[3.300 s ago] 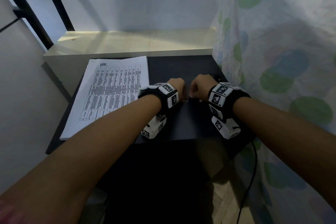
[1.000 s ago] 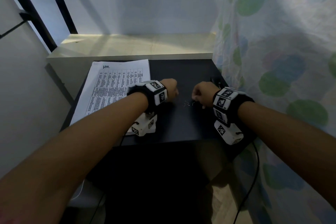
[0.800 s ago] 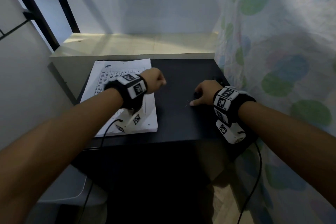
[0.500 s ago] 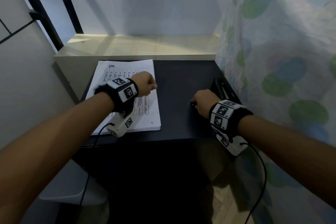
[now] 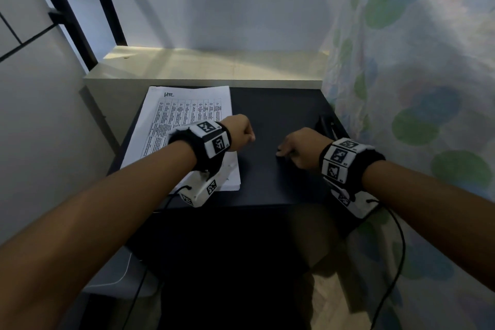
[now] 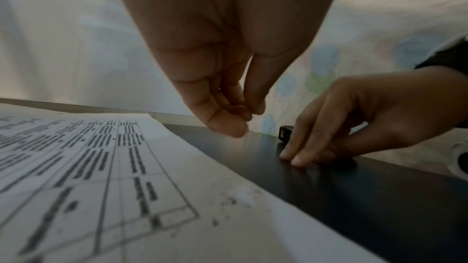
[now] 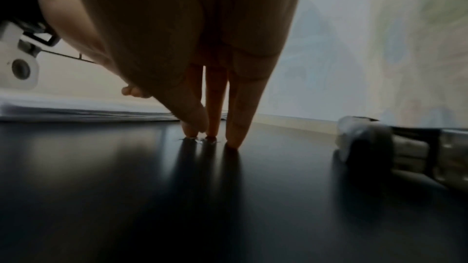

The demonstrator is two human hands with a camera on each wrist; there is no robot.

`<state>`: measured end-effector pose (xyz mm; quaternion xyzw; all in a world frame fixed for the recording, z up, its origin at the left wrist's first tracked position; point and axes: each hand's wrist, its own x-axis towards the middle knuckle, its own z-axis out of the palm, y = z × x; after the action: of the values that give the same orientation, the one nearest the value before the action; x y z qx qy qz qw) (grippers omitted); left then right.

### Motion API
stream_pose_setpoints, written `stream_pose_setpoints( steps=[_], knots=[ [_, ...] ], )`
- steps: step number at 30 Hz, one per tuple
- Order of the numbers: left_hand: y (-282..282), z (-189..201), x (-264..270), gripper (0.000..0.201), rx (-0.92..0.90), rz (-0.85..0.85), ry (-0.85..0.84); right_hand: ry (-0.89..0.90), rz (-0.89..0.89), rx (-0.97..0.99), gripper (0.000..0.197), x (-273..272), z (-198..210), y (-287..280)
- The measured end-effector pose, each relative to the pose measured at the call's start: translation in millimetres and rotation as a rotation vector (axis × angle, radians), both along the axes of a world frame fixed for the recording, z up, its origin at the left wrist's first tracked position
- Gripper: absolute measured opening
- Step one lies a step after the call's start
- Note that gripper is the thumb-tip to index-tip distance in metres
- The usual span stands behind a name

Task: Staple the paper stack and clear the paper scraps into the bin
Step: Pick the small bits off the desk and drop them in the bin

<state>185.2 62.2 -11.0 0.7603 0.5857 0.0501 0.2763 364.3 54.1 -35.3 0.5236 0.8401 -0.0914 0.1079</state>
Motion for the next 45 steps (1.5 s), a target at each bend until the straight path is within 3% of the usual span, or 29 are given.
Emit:
stream_pose_setpoints(
  steps=[6, 9, 16, 28, 37, 45],
  knots=[
    [0, 0, 1, 0.028, 0.002, -0.013, 0.017, 0.018, 0.049, -0.036, 0.045, 10, 11, 4],
    [1, 1, 3, 0.028, 0.004, -0.023, 0.022, 0.039, 0.077, -0.039, 0.036, 7, 9, -1],
    [3, 1, 5, 0.027, 0.021, -0.039, 0.042, 0.149, -0.136, 0.026, 0.025, 6, -7, -3],
    [4, -6, 11, 0.026, 0.014, -0.062, 0.046, 0.214, -0.233, 0.024, 0.018, 2, 3, -1],
    [8, -7, 8, 0.025, 0.033, -0.057, 0.048, 0.303, -0.376, -0.147, 0.017, 2, 7, 17],
    [8, -1, 4, 0.026, 0.036, -0.068, 0.052, 0.358, -0.436, -0.159, 0.016, 2, 1, 23]
  ],
)
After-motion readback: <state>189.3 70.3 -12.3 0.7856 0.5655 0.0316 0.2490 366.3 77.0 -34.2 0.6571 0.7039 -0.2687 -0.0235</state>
